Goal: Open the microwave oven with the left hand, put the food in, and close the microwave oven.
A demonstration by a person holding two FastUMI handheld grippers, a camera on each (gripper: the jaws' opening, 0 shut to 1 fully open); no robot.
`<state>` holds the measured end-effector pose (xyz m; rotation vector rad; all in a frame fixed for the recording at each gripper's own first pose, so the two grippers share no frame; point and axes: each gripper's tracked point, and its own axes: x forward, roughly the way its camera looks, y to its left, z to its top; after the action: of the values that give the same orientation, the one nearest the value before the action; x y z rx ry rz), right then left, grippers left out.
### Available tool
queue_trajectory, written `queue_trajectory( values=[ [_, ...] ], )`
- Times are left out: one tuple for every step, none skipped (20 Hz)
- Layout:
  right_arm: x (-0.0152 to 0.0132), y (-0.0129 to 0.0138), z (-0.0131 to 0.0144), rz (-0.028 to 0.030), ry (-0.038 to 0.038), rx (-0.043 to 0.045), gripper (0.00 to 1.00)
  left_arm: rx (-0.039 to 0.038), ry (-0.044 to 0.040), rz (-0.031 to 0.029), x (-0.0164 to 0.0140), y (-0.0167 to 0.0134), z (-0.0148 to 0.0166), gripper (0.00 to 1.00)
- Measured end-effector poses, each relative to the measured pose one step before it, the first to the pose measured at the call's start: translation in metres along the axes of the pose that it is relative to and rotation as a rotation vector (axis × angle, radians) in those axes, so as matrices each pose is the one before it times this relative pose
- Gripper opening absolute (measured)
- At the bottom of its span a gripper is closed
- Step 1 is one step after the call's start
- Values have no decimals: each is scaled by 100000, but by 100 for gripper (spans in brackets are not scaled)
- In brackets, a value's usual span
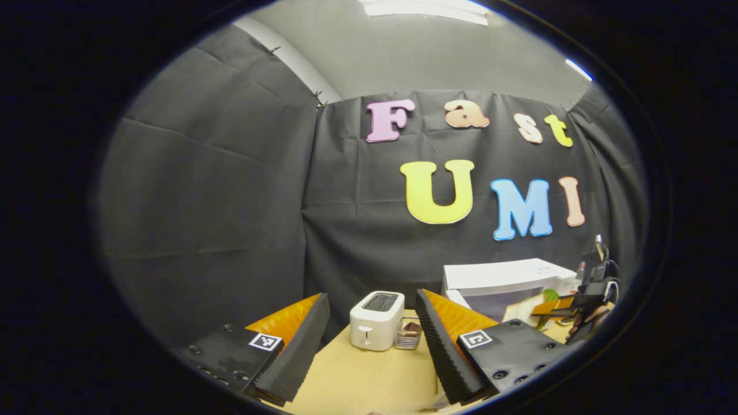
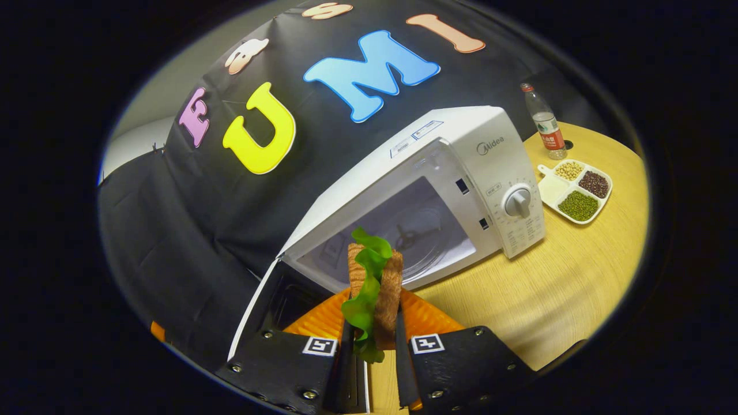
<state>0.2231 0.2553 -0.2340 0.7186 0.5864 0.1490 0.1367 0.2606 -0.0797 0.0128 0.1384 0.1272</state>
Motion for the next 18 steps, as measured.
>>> queue_trajectory(
  values=[
    [967,-28,146,-446,-1414,-114,32,620,483,243,56,442,-129,97],
    [920,39,36,-368,-1192,-576,32,796,476,125,229,277,-145,94],
    [930,-34,6,-449,-1238,-1301,32,748,654,146,226,198,-343,96],
    [904,-70,-3,-551,-1373,-2033,32,468,1080,-59,409,74,-382,96],
    [975,-145,32,-766,-995,-2283,32,516,751,-177,161,39,-320,94],
    [821,-162,-7,-637,-1237,-1817,32,701,450,276,139,158,-107,98],
    [947,-131,-43,-453,-1004,-1794,32,524,143,356,0,404,-228,98],
    [839,-94,-101,-194,-810,-1047,32,233,357,537,16,305,28,97],
    [833,-32,41,-17,-1487,-507,32,156,828,493,83,74,-295,97],
    [842,-109,20,8,-1295,-167,32,268,992,508,65,198,-322,97],
    [885,-110,-162,-338,-415,707,32,615,1295,656,113,133,-727,96],
    [734,-120,-141,-491,-283,975,32,740,1343,667,-74,179,-444,97],
    [651,-85,-149,-281,-247,928,32,797,1274,477,-63,221,-472,98],
    [737,-122,-359,-423,231,836,32,721,794,517,-189,288,-251,98],
    [569,-164,-215,-266,539,512,32,446,388,205,-44,86,-270,97],
    [506,-57,114,287,-421,947,32,396,549,577,-44,136,-116,98],
    [417,-173,83,-224,-293,1252,32,124,492,511,-103,168,-282,97],
    [677,-353,-62,-655,252,1143,32,-166,392,446,-56,79,-52,98]
  ],
)
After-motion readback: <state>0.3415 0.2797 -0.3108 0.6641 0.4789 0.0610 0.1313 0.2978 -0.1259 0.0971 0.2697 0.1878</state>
